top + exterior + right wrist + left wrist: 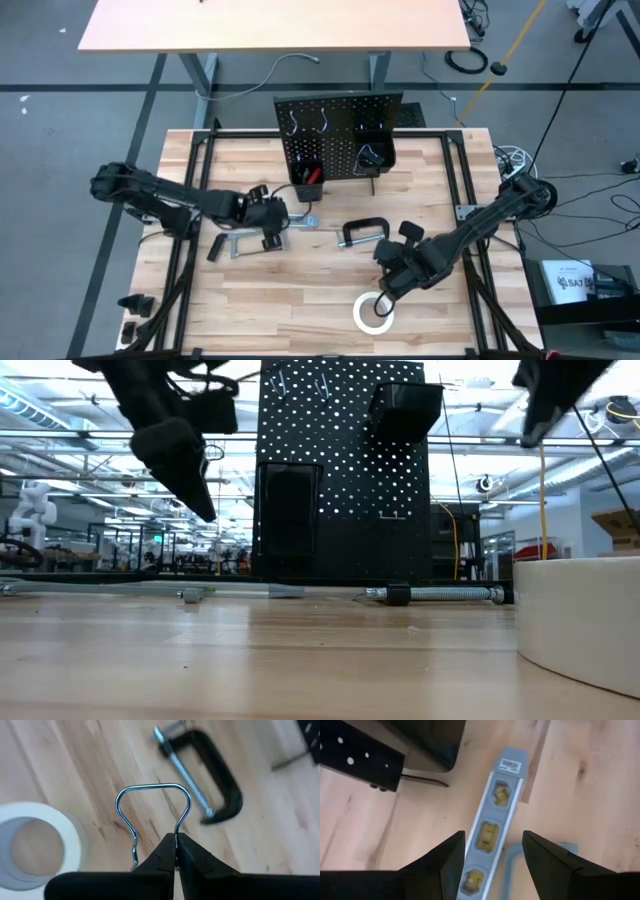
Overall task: Hang tools onto peg board
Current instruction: Put the binder clip into the top black bin on the pegboard
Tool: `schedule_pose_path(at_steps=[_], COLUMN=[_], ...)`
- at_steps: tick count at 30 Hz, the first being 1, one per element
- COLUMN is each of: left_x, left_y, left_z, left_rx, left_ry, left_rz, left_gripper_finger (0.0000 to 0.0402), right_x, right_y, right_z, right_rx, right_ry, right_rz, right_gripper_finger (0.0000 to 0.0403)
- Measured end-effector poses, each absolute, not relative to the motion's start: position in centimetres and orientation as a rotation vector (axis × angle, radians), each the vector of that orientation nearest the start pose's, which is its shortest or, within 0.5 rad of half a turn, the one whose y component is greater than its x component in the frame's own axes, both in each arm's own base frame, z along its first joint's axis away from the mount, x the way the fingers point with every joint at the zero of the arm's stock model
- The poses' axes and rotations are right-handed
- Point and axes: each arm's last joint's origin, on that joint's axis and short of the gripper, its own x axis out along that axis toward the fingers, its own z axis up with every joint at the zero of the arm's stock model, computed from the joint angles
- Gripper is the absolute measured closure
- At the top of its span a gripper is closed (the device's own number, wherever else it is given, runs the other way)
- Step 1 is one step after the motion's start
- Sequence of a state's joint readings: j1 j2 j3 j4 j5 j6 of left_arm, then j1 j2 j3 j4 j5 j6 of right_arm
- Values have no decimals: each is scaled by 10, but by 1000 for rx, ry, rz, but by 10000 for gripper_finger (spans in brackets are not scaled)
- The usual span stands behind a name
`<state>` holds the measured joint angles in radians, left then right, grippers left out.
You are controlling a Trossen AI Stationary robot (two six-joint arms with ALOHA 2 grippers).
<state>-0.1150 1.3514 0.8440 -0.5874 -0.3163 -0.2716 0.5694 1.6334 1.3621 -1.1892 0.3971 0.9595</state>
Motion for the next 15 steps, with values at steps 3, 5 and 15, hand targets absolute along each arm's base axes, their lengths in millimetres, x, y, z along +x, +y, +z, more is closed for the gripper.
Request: schedule_pose_path(at_steps=[3, 5, 15], left_x=[250, 250, 251], left_y=[-7, -2, 4], left_z=[209, 209, 208], left_rx=[-40, -35, 225], left_ry=[1055, 1070, 1105], left_rz=[283, 228, 13], left_gripper_finger=[198, 198, 198], right_x=[259, 261, 265], right_y=[155, 158, 159], right_z=[280, 288, 314], right_rx=[101, 76, 1], right_ry=[1150, 1120, 1065], right_rz=[-431, -407, -327], right_gripper_finger=[402, 403, 403])
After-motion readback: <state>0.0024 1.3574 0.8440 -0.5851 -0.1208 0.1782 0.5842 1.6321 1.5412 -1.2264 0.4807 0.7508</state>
